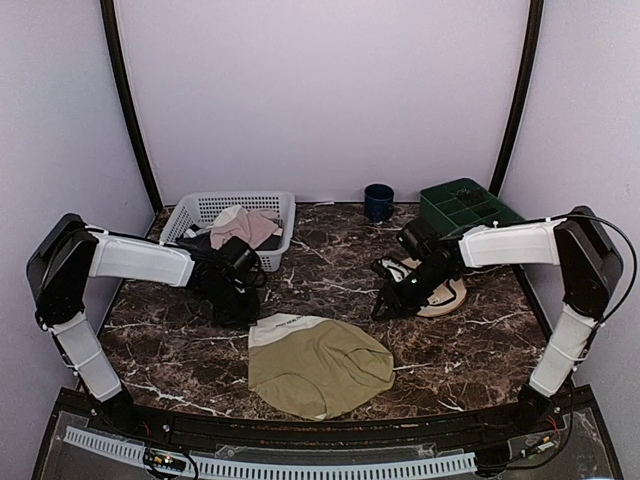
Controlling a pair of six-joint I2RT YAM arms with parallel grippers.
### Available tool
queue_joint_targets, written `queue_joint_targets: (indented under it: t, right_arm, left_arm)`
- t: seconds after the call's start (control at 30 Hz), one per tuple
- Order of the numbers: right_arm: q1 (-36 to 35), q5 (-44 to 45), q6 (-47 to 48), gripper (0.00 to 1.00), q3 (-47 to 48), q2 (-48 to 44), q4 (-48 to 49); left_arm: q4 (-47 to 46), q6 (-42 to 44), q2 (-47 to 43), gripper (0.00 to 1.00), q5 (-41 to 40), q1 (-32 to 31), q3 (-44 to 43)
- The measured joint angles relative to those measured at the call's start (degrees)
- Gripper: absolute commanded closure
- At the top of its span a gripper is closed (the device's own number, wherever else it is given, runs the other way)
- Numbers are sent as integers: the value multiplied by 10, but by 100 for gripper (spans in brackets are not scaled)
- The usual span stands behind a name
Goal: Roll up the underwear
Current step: Adjust the underwear at the center of the board.
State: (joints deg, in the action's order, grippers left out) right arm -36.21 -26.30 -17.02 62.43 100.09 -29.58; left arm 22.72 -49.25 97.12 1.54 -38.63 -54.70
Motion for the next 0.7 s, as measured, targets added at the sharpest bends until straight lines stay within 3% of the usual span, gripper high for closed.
queue_joint_targets:
  t: [0.17, 0.3, 0.37, 0.43, 0.5, 0.6, 0.7]
  right_arm:
    - [37, 9, -3, 64, -14, -28, -1]
    - [71, 8, -9, 64, -19, -48, 8]
    - [83, 8, -10, 64, -19, -54, 11]
    - [85, 3, -9, 64, -21, -56, 14]
    - [85, -6, -9, 63, -26, -56, 19]
    - [85, -23, -8, 61, -36, -56, 25]
    - [84, -45, -5, 57, -43, -56, 31]
  left_arm:
    - [-2, 92, 63, 100, 38, -21, -99]
    - [0, 241, 80, 100, 78, -111, -238]
    - [-18, 302, 54, 100, 95, -164, -251]
    - [-43, 336, -20, 100, 116, -208, -181]
    - [-48, 338, -109, 100, 128, -199, -77]
    - [-30, 310, -213, 100, 111, -89, 56]
    - [-16, 265, -245, 100, 71, 20, 136]
